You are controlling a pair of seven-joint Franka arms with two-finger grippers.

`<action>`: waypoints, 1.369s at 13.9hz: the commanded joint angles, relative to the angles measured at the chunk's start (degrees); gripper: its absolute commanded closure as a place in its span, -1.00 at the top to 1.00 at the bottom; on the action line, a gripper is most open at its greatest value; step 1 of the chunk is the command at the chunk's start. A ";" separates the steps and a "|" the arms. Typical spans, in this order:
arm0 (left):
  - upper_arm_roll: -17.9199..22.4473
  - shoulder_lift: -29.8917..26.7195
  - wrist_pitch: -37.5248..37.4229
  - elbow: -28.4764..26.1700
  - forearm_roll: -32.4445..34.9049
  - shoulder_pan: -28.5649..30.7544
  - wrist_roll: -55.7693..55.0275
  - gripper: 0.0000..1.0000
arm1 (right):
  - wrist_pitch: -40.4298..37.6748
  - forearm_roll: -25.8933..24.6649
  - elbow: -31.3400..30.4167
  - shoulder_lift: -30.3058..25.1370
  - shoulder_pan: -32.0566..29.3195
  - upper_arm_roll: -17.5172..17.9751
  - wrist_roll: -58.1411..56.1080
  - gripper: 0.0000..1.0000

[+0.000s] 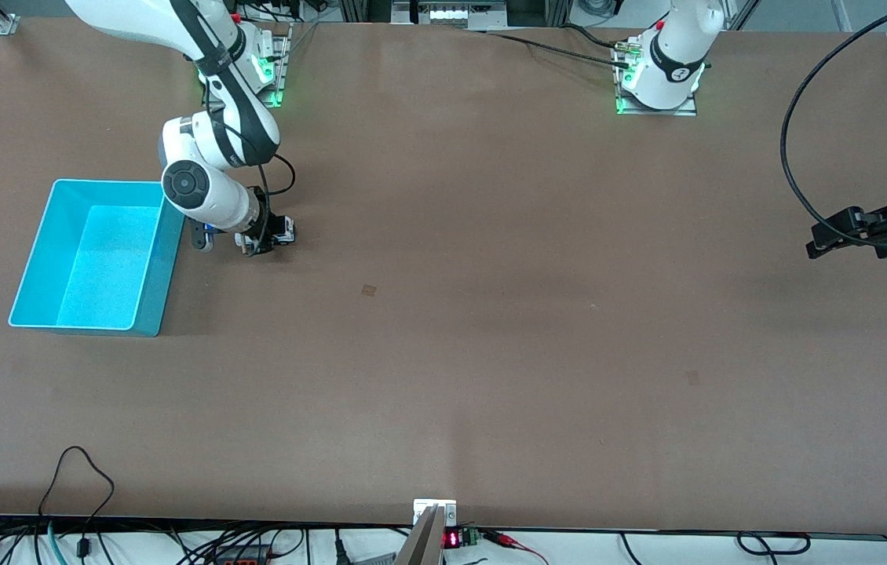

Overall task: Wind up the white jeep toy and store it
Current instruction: 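Lift the jeep with the right gripper and carry it over the box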

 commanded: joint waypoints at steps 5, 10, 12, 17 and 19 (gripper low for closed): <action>0.54 -0.52 -0.70 -0.26 -1.08 -0.32 -0.03 1.00 | -12.58 -0.19 2.82 -9.00 -5.14 0.12 -17.31 -1.00; 0.54 -0.52 -0.61 -0.26 -1.08 -0.32 0.06 1.00 | -20.76 -2.99 4.76 -17.00 -12.17 0.12 -38.57 -1.00; 0.54 -0.52 -0.35 -0.17 -1.08 -0.41 0.06 1.00 | -23.23 -6.68 6.52 -18.50 -14.29 0.12 -47.28 -1.00; 0.45 -0.52 -0.35 -0.26 -1.08 -0.41 0.06 1.00 | -24.91 -11.88 9.33 -19.83 -22.71 0.12 -73.18 -1.00; 0.54 -0.52 -0.35 -0.26 -1.08 -0.41 0.06 1.00 | -24.30 -11.88 10.91 -18.69 -27.37 0.12 -82.79 -1.00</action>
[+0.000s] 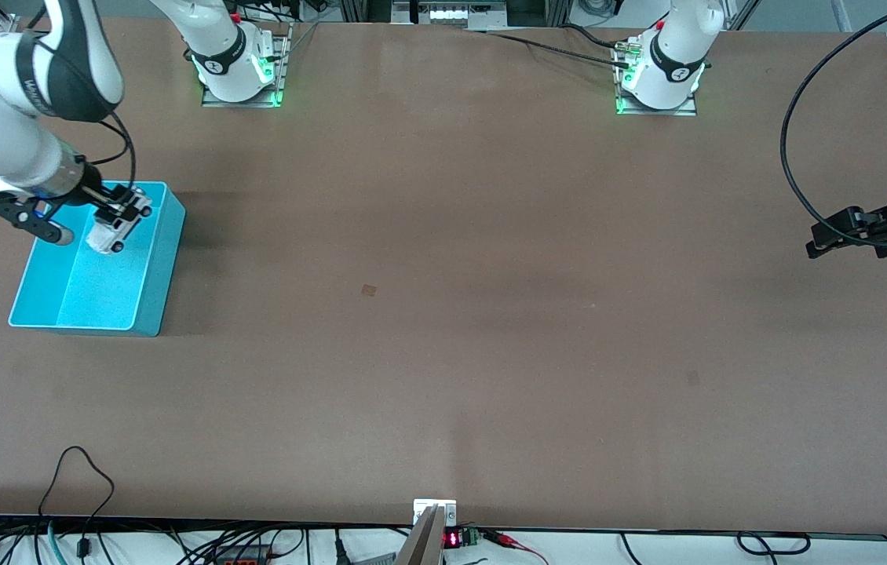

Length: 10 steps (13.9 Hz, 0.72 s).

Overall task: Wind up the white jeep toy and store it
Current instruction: 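Lift the jeep with the right gripper and carry it over the box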

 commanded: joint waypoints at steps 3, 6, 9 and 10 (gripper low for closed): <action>0.45 -0.52 -0.26 -0.25 -1.08 -0.41 -0.03 1.00 | 1.27 -0.82 3.23 2.84 -7.35 0.85 -14.14 -1.00; 0.54 -0.44 -0.26 -0.34 -1.17 -0.32 0.06 1.00 | 5.14 -0.82 3.23 5.82 -8.67 0.85 -15.65 -1.00; 0.54 -0.44 -0.08 -0.69 -1.17 -0.32 0.06 1.00 | 7.52 -1.43 3.23 8.11 -8.76 0.85 -15.74 -1.00; 0.54 -0.35 0.01 -0.78 -1.17 -0.32 0.06 1.00 | 7.61 -2.74 3.23 8.29 -8.85 0.85 -16.17 -1.00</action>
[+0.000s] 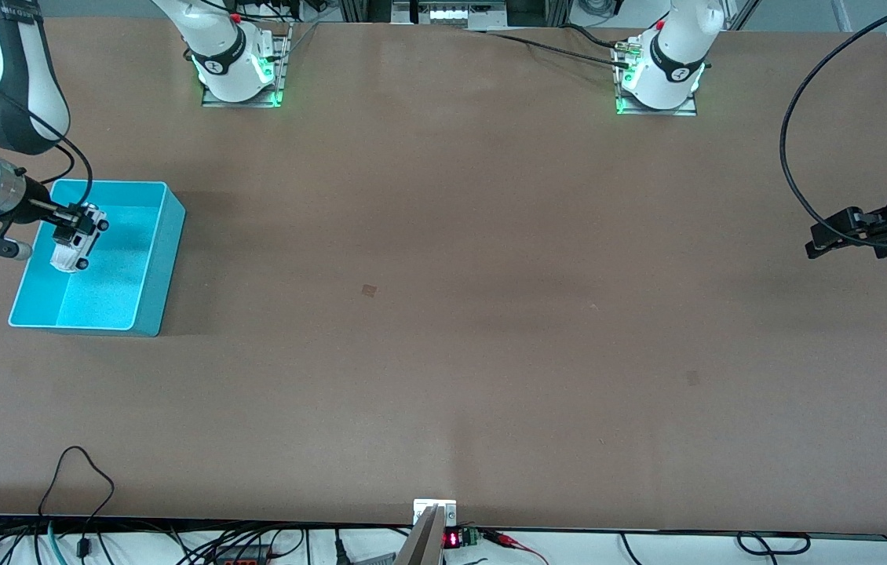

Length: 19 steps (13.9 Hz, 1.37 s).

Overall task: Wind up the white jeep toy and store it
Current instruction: 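Lower the jeep into the turquoise box with the right gripper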

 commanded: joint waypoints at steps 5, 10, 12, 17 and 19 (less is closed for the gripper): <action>0.54 -0.45 0.01 -0.58 -1.17 -0.32 0.06 1.00 | 2.62 -2.19 0.77 4.77 -2.22 1.10 -7.49 -1.00; 0.54 -0.45 0.01 -0.67 -1.17 -0.32 0.15 1.00 | 2.97 -2.19 -0.37 7.85 -3.19 1.10 -11.19 -1.00; 0.54 -0.45 0.01 -0.67 -1.08 -0.32 0.15 1.00 | 4.45 -2.28 -1.60 8.11 -3.19 1.10 -11.20 -1.00; 0.54 -0.45 0.09 -0.58 -1.08 -0.32 0.15 1.00 | 9.64 -2.37 -4.85 9.86 -3.45 1.10 -11.11 -1.00; 0.54 -0.45 0.09 -0.58 -1.17 -0.41 0.15 1.00 | 10.17 -2.46 -4.86 11.18 -3.54 1.10 -11.11 -1.00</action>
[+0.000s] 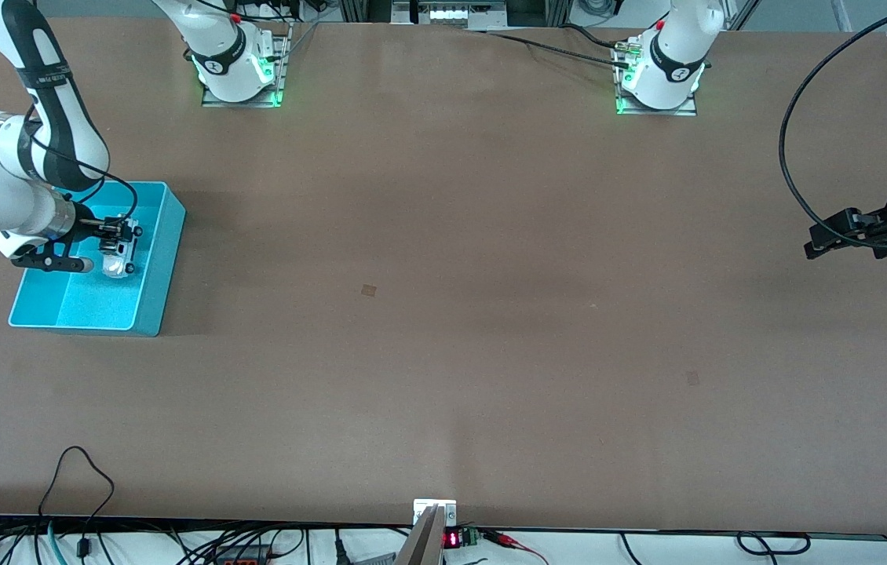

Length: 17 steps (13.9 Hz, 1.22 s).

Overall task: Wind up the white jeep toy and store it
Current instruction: 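Lower the jeep into the turquoise box with the right gripper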

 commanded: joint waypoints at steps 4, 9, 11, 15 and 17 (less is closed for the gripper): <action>0.54 -0.60 0.01 -0.50 -2.75 -0.41 -0.38 1.00 | 1.98 -1.35 -0.35 1.93 -1.95 1.04 -0.87 -1.00; 0.45 -1.13 -0.35 -0.58 -1.87 -0.94 -0.11 1.00 | 3.38 -3.29 -0.35 3.16 -3.27 1.04 -0.79 -1.00; 0.45 -1.13 -0.35 -0.58 -1.87 -0.94 -0.03 1.00 | 3.38 -3.29 -0.35 3.43 -3.35 1.04 -0.61 -0.99; 0.54 -1.22 -0.87 -0.50 -2.22 -0.32 0.50 1.00 | 4.00 -3.29 -0.27 4.22 -3.53 1.04 0.00 -0.66; 0.36 -1.22 -0.87 -0.41 -2.05 -0.76 0.41 1.00 | 4.44 -3.29 -0.27 4.48 -3.53 1.04 0.01 -0.56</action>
